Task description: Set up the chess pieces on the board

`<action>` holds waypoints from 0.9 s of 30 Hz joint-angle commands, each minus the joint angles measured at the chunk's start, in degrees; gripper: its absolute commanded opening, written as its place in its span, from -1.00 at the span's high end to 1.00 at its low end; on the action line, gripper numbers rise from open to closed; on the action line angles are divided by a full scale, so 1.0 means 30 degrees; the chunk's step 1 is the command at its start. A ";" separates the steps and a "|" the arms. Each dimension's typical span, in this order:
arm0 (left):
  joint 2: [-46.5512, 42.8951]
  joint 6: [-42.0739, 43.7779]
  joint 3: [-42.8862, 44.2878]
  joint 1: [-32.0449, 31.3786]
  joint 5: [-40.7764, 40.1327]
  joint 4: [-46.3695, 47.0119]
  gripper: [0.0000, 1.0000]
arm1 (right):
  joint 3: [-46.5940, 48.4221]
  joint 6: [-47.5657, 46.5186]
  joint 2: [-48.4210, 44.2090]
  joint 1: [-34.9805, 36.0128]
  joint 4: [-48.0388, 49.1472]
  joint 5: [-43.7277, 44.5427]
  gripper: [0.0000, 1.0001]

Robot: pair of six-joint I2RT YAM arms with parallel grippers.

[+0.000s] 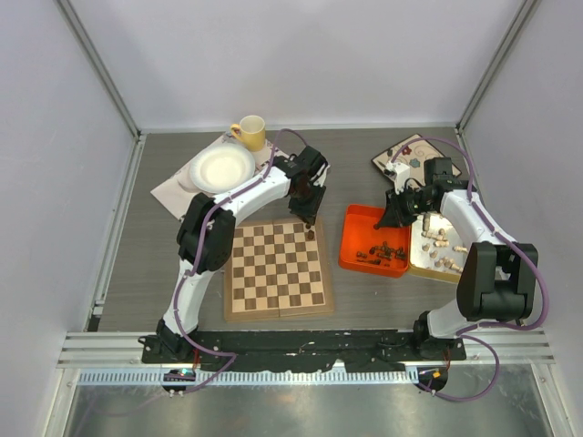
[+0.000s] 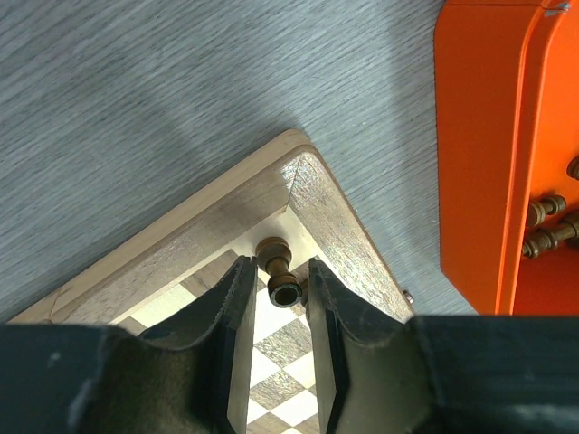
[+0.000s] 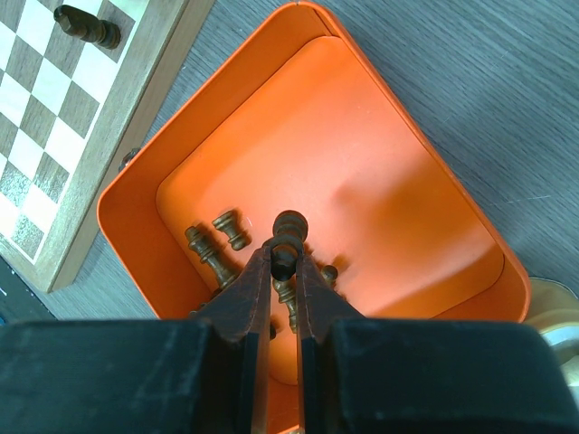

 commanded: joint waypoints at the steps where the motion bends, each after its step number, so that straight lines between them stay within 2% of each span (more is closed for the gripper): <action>1: 0.0057 -0.0052 0.0780 -0.0053 0.0009 -0.0163 0.35 | 0.0169 -0.0269 -0.0050 0.0101 -0.0016 -0.0194 0.97; 14: -0.0440 -0.0462 0.1015 -0.0082 0.0010 0.0041 0.23 | 0.0169 -0.0327 -0.0021 0.0130 -0.0074 -0.0253 0.98; 22: -0.2692 -0.1019 -0.0625 -0.0023 -0.0751 0.1913 -0.07 | 0.0081 -0.0561 -0.0167 0.0131 -0.0074 -0.0721 0.98; 27: -0.4539 -0.1019 -0.2261 0.0006 -0.1279 0.3320 -0.34 | -0.0036 -0.0621 -0.0401 0.0219 0.0014 -0.1044 0.97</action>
